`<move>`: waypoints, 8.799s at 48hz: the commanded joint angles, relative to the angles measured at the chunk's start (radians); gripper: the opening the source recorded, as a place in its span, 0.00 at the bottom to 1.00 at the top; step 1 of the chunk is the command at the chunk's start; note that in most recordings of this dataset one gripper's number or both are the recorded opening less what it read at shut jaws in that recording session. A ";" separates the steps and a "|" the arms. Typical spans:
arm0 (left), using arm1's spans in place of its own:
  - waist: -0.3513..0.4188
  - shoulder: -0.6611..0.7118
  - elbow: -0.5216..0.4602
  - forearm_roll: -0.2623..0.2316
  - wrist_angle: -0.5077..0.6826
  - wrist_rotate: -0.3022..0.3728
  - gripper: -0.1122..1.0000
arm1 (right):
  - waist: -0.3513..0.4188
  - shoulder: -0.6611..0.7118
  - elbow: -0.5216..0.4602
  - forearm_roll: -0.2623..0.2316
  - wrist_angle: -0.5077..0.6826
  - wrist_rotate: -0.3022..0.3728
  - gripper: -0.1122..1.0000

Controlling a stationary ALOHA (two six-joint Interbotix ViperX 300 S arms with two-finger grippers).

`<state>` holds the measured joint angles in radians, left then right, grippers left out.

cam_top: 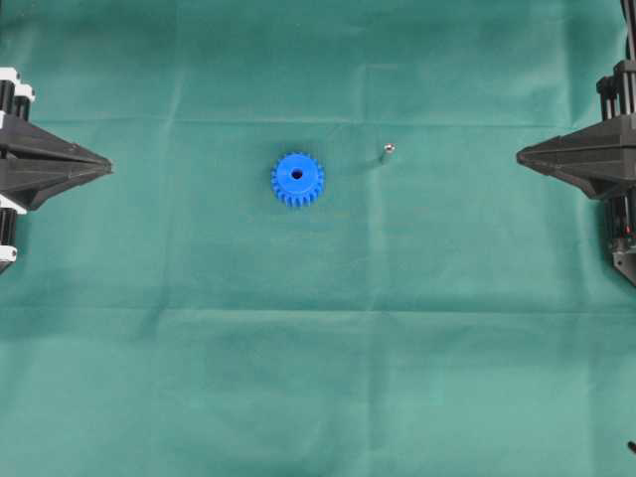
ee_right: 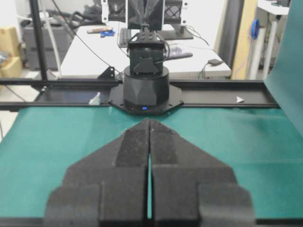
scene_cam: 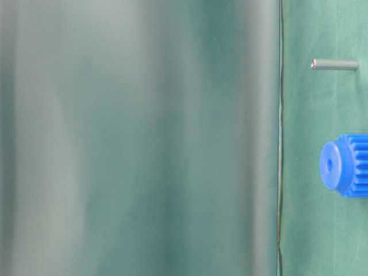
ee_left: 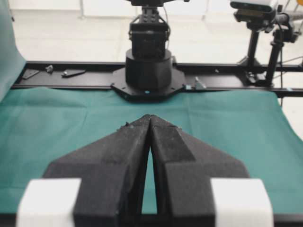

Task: Insert the shaft placed at a random location into the center hole of the small gear at another random location.
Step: 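Move the right gripper left toward the upright silver shaft, then lower the open right gripper around the shaft and close on it, then lift the shaft with the right gripper and carry it left, then position the held shaft above the blue gear's center hole, then lower the shaft into the gear hole with the right gripper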

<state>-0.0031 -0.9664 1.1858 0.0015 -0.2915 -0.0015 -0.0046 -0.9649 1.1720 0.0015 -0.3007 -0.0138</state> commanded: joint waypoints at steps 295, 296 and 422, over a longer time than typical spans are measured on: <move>0.005 0.014 -0.032 0.015 0.069 -0.005 0.10 | -0.124 1.066 -0.512 0.071 -0.149 -0.032 0.22; 0.005 0.015 -0.032 0.015 0.069 -0.005 0.10 | -0.124 1.066 -0.512 0.071 -0.149 -0.032 0.22; 0.032 0.014 -0.029 0.017 0.080 -0.003 0.10 | -0.110 1.239 -0.534 0.092 -0.209 -0.003 0.37</move>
<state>0.0261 -0.9587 1.1766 0.0153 -0.2071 -0.0046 -0.1166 0.2899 0.6581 0.0905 -0.4955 -0.0383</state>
